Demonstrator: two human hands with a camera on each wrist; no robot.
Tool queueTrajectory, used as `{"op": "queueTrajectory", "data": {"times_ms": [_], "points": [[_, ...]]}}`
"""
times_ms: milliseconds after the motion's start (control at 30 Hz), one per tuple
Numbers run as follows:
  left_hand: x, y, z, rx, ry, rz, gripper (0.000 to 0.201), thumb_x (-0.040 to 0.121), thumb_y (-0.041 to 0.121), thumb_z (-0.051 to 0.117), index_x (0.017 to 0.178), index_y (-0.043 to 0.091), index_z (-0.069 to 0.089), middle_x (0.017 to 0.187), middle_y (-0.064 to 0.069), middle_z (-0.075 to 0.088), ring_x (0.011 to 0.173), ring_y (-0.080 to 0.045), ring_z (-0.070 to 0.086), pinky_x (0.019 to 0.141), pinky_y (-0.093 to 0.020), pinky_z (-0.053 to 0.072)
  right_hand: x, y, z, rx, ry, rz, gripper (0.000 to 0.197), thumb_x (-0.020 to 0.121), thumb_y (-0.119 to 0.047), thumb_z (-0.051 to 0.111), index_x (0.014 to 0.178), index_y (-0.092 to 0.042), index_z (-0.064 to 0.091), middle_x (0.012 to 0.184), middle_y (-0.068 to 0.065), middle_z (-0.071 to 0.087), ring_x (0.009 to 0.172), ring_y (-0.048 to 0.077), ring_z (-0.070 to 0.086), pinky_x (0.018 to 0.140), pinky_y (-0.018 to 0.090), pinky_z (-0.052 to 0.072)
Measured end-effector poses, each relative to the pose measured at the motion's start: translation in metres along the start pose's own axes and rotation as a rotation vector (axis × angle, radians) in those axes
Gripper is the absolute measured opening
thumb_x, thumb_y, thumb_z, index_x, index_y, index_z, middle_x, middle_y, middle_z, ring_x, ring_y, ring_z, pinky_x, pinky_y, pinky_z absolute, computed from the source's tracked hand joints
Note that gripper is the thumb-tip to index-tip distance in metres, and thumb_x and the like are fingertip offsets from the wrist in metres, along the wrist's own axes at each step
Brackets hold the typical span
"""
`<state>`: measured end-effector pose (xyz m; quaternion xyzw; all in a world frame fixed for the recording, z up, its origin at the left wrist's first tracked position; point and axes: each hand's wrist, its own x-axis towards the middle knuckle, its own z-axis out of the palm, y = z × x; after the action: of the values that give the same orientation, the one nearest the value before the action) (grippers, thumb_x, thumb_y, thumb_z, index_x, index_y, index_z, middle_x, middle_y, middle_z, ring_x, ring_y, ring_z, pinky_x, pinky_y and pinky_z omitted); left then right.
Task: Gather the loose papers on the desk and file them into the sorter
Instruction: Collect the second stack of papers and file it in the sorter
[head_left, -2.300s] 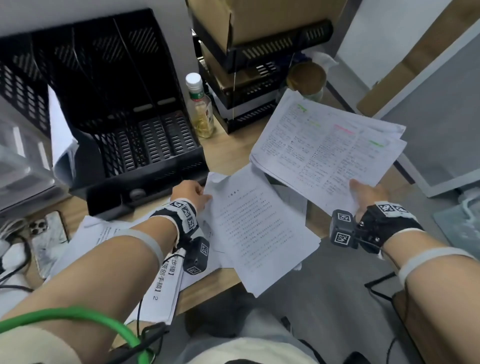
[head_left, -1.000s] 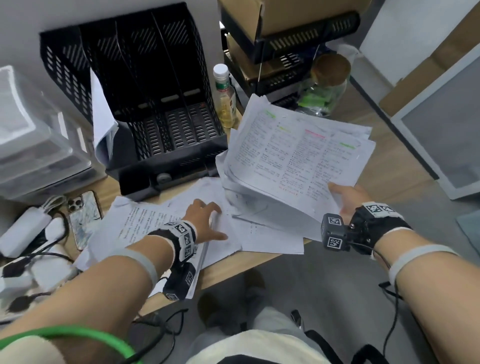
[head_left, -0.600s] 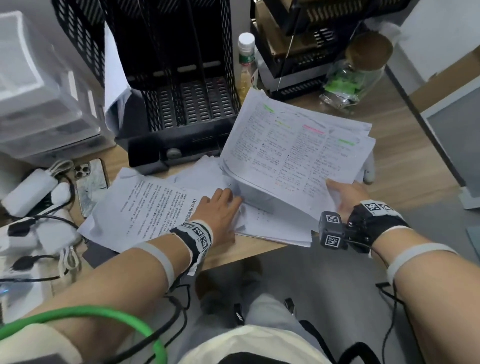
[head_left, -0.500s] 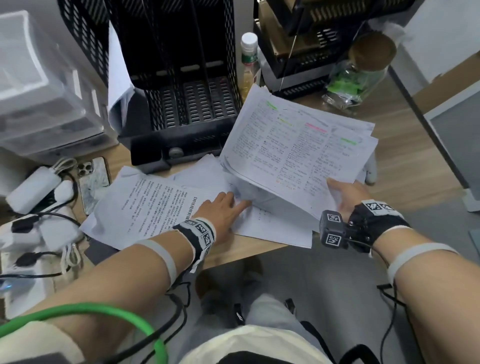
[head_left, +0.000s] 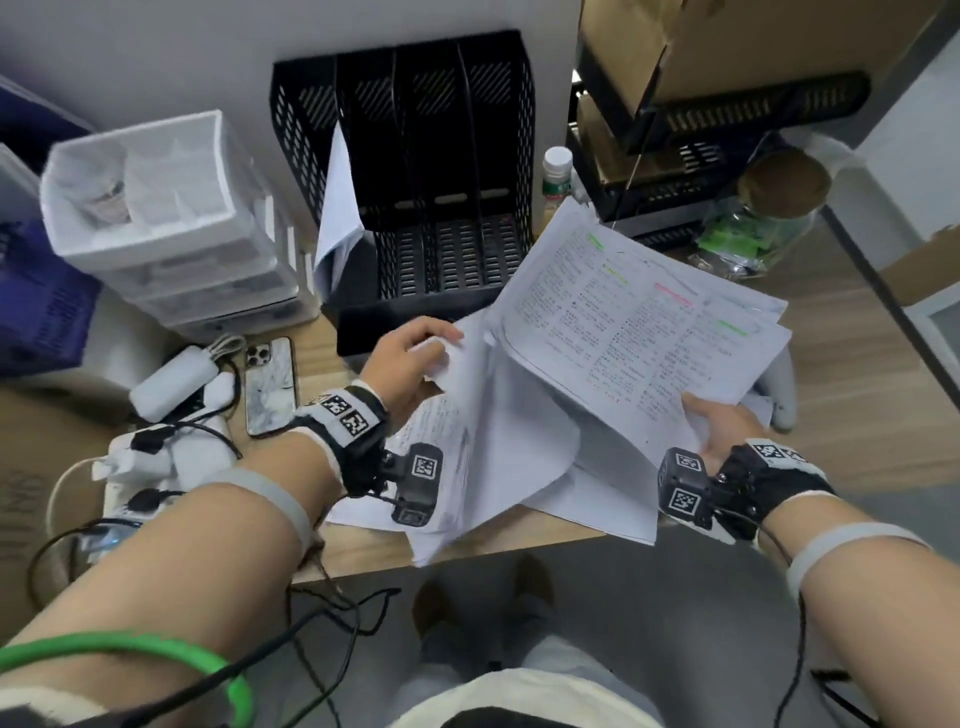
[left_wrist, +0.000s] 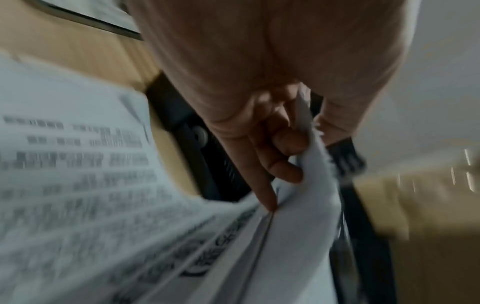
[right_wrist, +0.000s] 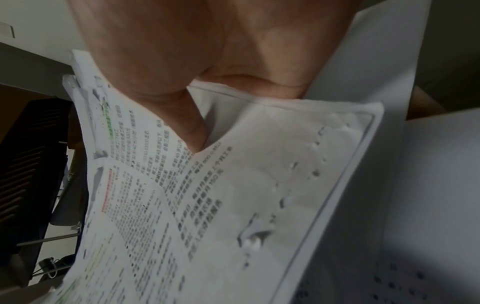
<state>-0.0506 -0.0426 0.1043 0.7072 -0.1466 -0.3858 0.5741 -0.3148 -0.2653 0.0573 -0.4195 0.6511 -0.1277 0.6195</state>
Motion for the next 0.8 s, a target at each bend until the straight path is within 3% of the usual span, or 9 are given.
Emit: {"op": "queueTrajectory", "data": {"times_ms": [67,133,233,300,367,433,567,700,800], "points": [[-0.008,0.01,-0.026,-0.269,0.069,-0.009,0.036,0.083,-0.01,0.039,0.09,0.012,0.066,0.088,-0.009,0.059,0.067,-0.019,0.054,0.052,-0.023,0.051,0.002,0.0,0.003,0.046,-0.047,0.004,0.043,0.095,-0.016,0.06,0.135,-0.004,0.052,0.132,0.004,0.057,0.102,0.026,0.06,0.069,0.032,0.048],[-0.02,0.0,-0.057,-0.424,0.131,-0.027,0.04,0.083,-0.01,0.037,0.098,0.013,0.066,0.098,-0.009,0.062,0.079,-0.021,0.058,0.059,-0.025,0.054,0.003,0.001,0.008,0.004,-0.056,-0.011,0.043,0.094,-0.019,0.062,0.133,-0.002,0.054,0.127,0.006,0.06,0.098,0.025,0.06,0.078,0.035,0.047],[-0.039,-0.037,-0.097,-0.46,0.294,-0.132,0.051,0.084,-0.009,0.041,0.126,0.013,0.06,0.12,-0.017,0.062,0.092,-0.025,0.061,0.064,-0.027,0.058,0.009,0.002,0.019,-0.033,-0.054,-0.004,0.037,0.086,-0.025,0.071,0.114,-0.001,0.065,0.123,0.008,0.062,0.114,0.03,0.059,0.104,0.047,0.045],[-0.051,-0.062,-0.113,-0.396,0.373,-0.221,0.054,0.088,-0.009,0.045,0.138,0.01,0.053,0.129,-0.021,0.06,0.093,-0.026,0.064,0.059,-0.027,0.06,0.014,0.006,0.027,-0.064,-0.076,-0.001,0.035,0.083,-0.028,0.072,0.109,-0.005,0.066,0.136,0.016,0.058,0.114,0.025,0.058,0.102,0.042,0.045],[-0.057,-0.077,-0.118,-0.371,0.37,-0.3,0.048,0.093,-0.006,0.048,0.14,0.006,0.051,0.135,-0.023,0.059,0.096,-0.026,0.066,0.062,-0.028,0.062,0.013,0.007,0.032,-0.099,-0.06,-0.006,0.052,0.086,-0.03,0.069,0.128,-0.001,0.057,0.139,0.019,0.054,0.105,0.025,0.058,0.093,0.041,0.049],[-0.061,-0.075,-0.112,-0.407,0.341,-0.297,0.043,0.095,-0.002,0.051,0.137,0.004,0.052,0.131,-0.022,0.061,0.099,-0.026,0.068,0.068,-0.03,0.063,0.015,0.007,0.035,-0.124,-0.046,-0.032,0.052,0.085,-0.032,0.07,0.128,-0.005,0.058,0.131,0.011,0.06,0.111,0.032,0.059,0.102,0.048,0.047],[-0.062,-0.032,-0.065,-0.343,0.112,-0.133,0.038,0.098,0.014,0.06,0.135,0.012,0.055,0.118,-0.012,0.071,0.097,-0.023,0.073,0.088,-0.036,0.059,0.016,0.002,0.031,-0.112,-0.023,-0.027,0.055,0.083,-0.036,0.071,0.128,-0.009,0.056,0.136,0.013,0.057,0.123,0.037,0.055,0.108,0.047,0.042],[-0.052,-0.017,-0.012,-0.047,-0.256,-0.156,0.051,0.094,0.052,0.056,0.142,0.033,0.051,0.138,-0.001,0.064,0.129,-0.019,0.058,0.111,-0.043,0.041,0.02,-0.008,0.013,-0.08,0.025,-0.019,0.067,0.091,-0.035,0.061,0.144,-0.002,0.038,0.152,0.018,0.039,0.139,0.034,0.041,0.109,0.043,0.037],[-0.04,-0.04,0.01,0.527,-0.392,-0.117,0.064,0.085,0.062,0.063,0.144,0.039,0.049,0.156,0.004,0.045,0.143,-0.019,0.042,0.12,-0.045,0.029,0.031,-0.01,-0.01,-0.035,0.021,-0.016,0.07,0.089,-0.039,0.063,0.144,-0.004,0.04,0.148,0.015,0.044,0.105,0.029,0.058,0.098,0.043,0.043]]}}
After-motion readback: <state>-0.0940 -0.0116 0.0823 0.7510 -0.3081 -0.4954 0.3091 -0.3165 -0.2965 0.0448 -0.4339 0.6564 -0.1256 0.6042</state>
